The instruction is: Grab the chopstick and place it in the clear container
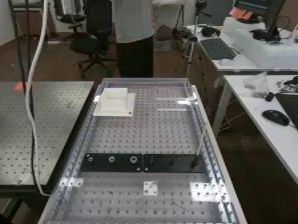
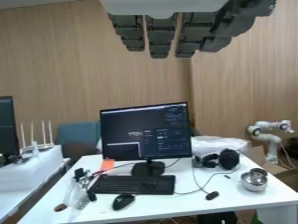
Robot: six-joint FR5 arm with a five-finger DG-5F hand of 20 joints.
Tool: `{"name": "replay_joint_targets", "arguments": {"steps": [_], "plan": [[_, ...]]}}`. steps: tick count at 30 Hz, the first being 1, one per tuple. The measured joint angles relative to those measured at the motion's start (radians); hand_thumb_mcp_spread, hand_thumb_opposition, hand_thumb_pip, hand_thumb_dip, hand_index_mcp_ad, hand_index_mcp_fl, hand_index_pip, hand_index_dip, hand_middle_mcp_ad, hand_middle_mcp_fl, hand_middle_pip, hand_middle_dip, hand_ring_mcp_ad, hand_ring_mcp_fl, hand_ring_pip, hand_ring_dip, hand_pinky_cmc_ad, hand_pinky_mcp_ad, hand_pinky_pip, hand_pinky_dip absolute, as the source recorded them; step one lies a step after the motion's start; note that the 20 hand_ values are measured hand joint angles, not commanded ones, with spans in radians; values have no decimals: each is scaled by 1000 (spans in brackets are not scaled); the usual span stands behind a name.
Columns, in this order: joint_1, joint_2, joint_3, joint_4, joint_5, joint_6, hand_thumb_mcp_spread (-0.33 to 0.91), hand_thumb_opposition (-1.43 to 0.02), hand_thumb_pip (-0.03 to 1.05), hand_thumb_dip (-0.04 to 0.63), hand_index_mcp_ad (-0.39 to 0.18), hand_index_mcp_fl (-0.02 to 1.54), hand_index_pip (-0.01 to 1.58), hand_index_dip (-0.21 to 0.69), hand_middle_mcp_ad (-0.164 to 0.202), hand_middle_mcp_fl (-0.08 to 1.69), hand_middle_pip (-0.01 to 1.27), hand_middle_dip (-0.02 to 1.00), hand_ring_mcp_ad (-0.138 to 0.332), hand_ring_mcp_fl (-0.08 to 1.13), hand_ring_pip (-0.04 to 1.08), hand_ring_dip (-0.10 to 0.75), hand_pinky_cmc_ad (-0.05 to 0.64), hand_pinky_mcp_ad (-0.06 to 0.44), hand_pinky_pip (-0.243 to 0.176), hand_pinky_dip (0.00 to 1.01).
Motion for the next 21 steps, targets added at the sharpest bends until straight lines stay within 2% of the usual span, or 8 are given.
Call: {"name": "replay_joint_targets", "arguments": {"steps": [3,4,5,6,8,9,15,21], "plan": [[1,1,0,0,1,2,0,-30,21,3,0,-9,19,14,37,0,12,31,49,14,16,17,31,24,-10,17],[2,1,-1,0,6,2,19,-98,65,0,7,-9,19,14,31,2,16,31,51,14,16,17,21,19,-10,17],[3,2,-1,0,8,2,58,-222,176,7,26,-9,19,12,30,0,26,31,58,12,21,17,21,23,-10,21],[3,2,-1,0,8,2,101,-305,244,7,31,-9,19,10,26,3,52,31,59,17,26,17,23,23,-10,24],[5,4,-1,-1,5,1,113,-424,248,7,28,-12,24,0,30,0,80,30,73,12,56,17,30,19,-10,51],[6,5,-1,-1,7,2,113,-456,248,7,28,-12,40,5,31,0,87,33,86,14,54,17,26,37,-12,51],[9,6,0,-5,12,2,120,-520,262,3,35,-9,61,-26,31,3,113,30,134,14,93,12,99,87,-40,103],[9,7,1,-6,8,0,119,-557,286,7,35,-7,68,-28,31,0,126,30,152,16,93,0,112,103,-40,117]]}}
